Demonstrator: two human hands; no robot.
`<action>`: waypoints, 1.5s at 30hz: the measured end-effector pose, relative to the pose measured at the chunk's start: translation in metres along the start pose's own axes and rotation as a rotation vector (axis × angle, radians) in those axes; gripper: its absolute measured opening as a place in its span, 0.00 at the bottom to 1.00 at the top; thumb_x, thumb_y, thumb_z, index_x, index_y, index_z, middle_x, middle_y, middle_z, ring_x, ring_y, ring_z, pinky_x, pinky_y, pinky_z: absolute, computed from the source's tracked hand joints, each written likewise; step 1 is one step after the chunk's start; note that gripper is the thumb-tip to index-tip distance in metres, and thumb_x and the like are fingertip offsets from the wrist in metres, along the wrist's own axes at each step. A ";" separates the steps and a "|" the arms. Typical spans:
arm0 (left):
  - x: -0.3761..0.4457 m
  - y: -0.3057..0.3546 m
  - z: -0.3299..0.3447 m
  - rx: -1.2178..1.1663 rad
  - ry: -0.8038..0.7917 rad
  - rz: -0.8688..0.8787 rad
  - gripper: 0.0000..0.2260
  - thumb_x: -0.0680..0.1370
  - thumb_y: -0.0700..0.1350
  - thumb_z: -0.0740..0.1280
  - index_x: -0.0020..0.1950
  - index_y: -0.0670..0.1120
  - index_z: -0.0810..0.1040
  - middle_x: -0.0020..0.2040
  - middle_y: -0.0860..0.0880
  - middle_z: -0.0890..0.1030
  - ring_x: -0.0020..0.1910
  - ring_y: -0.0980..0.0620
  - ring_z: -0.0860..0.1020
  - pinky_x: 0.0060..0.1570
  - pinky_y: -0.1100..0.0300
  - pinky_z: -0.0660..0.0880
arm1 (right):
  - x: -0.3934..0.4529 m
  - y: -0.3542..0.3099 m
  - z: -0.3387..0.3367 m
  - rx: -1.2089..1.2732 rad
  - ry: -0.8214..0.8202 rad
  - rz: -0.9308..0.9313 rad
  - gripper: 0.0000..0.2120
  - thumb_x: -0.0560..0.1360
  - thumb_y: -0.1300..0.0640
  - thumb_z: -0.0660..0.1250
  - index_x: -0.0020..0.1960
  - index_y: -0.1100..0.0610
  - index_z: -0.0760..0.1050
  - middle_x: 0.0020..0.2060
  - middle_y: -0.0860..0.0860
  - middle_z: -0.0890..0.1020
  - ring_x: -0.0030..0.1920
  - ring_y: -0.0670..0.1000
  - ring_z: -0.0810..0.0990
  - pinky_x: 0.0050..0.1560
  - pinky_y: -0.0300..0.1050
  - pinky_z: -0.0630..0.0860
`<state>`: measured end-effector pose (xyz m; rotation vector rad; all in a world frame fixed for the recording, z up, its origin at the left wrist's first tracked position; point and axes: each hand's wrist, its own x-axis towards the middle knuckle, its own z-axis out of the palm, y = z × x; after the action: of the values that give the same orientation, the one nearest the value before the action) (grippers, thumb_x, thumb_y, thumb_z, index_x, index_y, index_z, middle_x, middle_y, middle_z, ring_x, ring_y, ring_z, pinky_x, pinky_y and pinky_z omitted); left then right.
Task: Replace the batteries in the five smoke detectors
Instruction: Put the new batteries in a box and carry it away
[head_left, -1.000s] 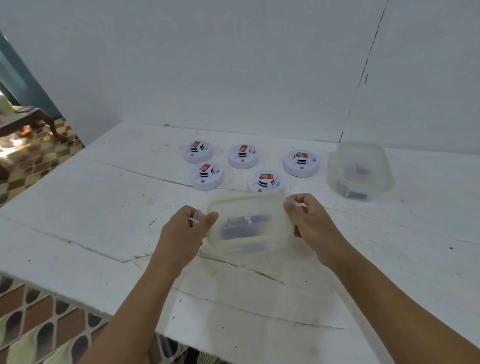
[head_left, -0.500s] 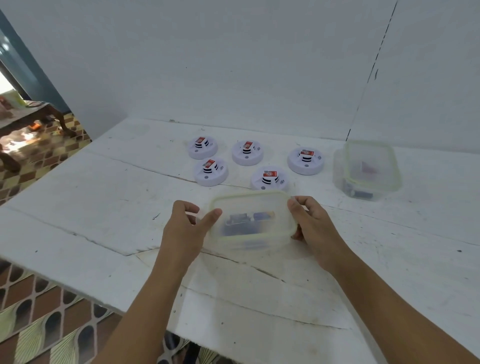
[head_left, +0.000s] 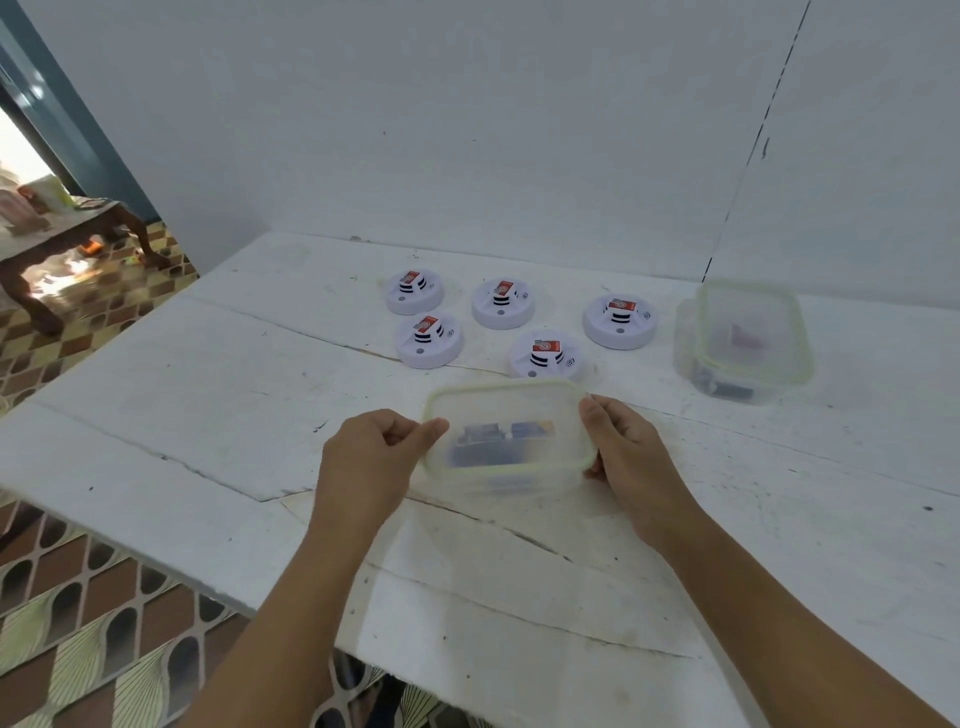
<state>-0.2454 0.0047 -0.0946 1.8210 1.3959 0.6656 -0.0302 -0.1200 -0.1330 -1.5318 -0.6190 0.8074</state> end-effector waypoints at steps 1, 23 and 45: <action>0.004 -0.001 -0.005 -0.042 -0.059 -0.027 0.13 0.75 0.58 0.76 0.41 0.48 0.85 0.37 0.51 0.83 0.37 0.52 0.79 0.38 0.58 0.72 | 0.000 0.000 0.000 0.000 -0.002 -0.001 0.12 0.85 0.45 0.61 0.54 0.47 0.82 0.38 0.46 0.82 0.37 0.47 0.75 0.42 0.43 0.78; 0.021 -0.012 -0.008 -0.333 -0.212 -0.262 0.11 0.73 0.50 0.80 0.49 0.43 0.88 0.32 0.53 0.81 0.31 0.57 0.74 0.35 0.62 0.71 | -0.001 0.000 0.002 -0.051 -0.003 -0.002 0.15 0.86 0.45 0.59 0.53 0.44 0.84 0.40 0.44 0.83 0.40 0.47 0.77 0.43 0.44 0.78; 0.015 -0.008 -0.007 -0.315 -0.188 -0.235 0.11 0.75 0.50 0.79 0.47 0.43 0.87 0.33 0.55 0.83 0.36 0.53 0.75 0.37 0.60 0.71 | -0.004 -0.010 0.002 -0.516 0.054 0.042 0.27 0.86 0.40 0.52 0.39 0.60 0.68 0.35 0.55 0.71 0.32 0.51 0.71 0.36 0.45 0.67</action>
<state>-0.2512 0.0224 -0.0972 1.4101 1.2740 0.5415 -0.0333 -0.1202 -0.1224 -2.0322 -0.7972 0.6632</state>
